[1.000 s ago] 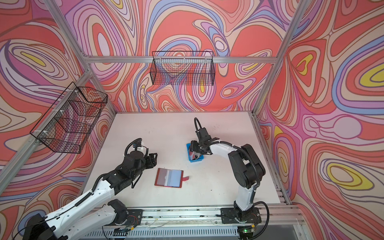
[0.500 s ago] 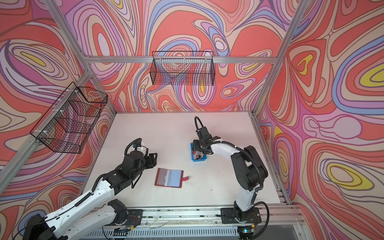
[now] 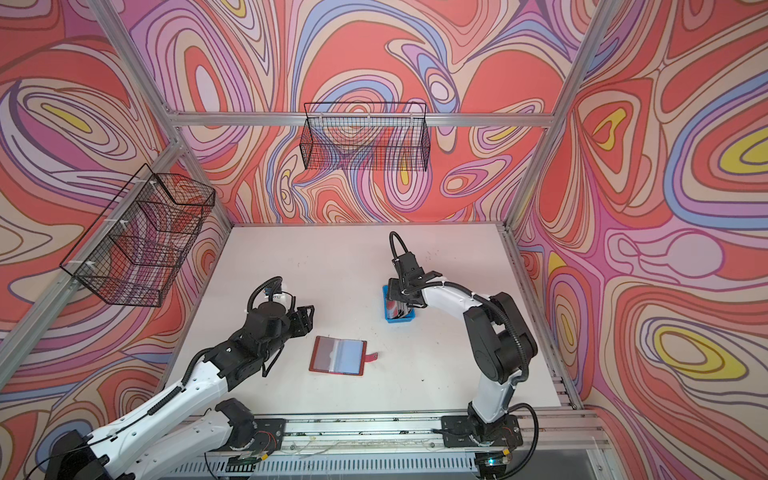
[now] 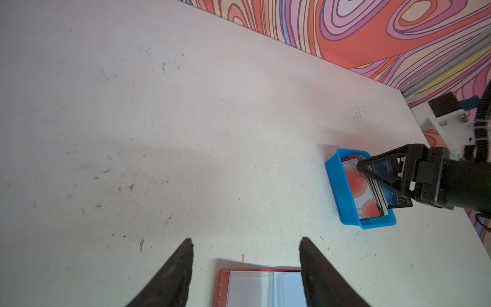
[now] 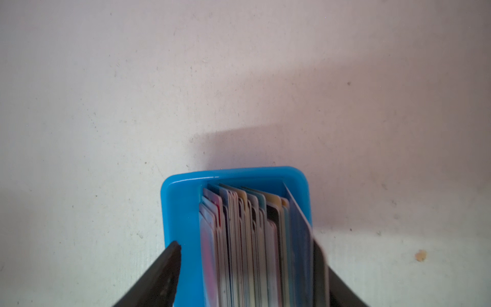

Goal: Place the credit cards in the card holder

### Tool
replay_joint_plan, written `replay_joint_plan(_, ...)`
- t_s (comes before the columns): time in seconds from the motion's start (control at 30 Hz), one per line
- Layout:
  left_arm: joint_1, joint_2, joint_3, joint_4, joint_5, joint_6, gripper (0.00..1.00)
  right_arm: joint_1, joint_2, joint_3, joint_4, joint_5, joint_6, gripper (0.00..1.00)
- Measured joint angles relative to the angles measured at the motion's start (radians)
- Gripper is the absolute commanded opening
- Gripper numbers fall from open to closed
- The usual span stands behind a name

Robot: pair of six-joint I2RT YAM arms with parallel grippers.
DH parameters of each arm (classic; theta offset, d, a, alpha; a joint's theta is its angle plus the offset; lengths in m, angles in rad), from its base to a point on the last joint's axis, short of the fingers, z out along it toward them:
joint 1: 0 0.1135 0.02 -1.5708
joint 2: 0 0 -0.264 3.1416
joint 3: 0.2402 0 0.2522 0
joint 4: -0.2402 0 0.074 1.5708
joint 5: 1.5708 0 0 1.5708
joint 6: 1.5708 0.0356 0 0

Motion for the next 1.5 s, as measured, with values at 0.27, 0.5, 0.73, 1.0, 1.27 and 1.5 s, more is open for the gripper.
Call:
replay_joint_plan(0.27, 0.000, 0.000, 0.000, 0.000, 0.000, 0.003, 0.65, 0.000, -0.010, 0.000, -0.011, 0.026, 0.000, 0.73)
replay_joint_plan(0.5, 0.000, 0.000, 0.000, 0.000, 0.000, 0.003, 0.65, 0.000, -0.010, 0.000, -0.011, 0.022, 0.001, 0.68)
replay_joint_plan(0.73, 0.000, 0.000, 0.000, 0.000, 0.000, 0.003, 0.65, -0.001, -0.011, -0.001, -0.014, 0.023, 0.000, 0.68)
replay_joint_plan(1.0, 0.000, 0.000, 0.000, 0.000, 0.003, 0.003, 0.65, -0.001, -0.035, -0.021, -0.032, 0.042, 0.000, 0.68)
replay_joint_plan(1.27, 0.000, -0.011, 0.000, 0.000, 0.004, 0.003, 0.65, -0.004, -0.080, -0.042, -0.033, 0.044, -0.001, 0.64)
replay_joint_plan(1.5, 0.000, -0.012, 0.000, 0.000, 0.004, 0.003, 0.65, -0.030, -0.113, -0.090, -0.021, 0.040, -0.001, 0.53)
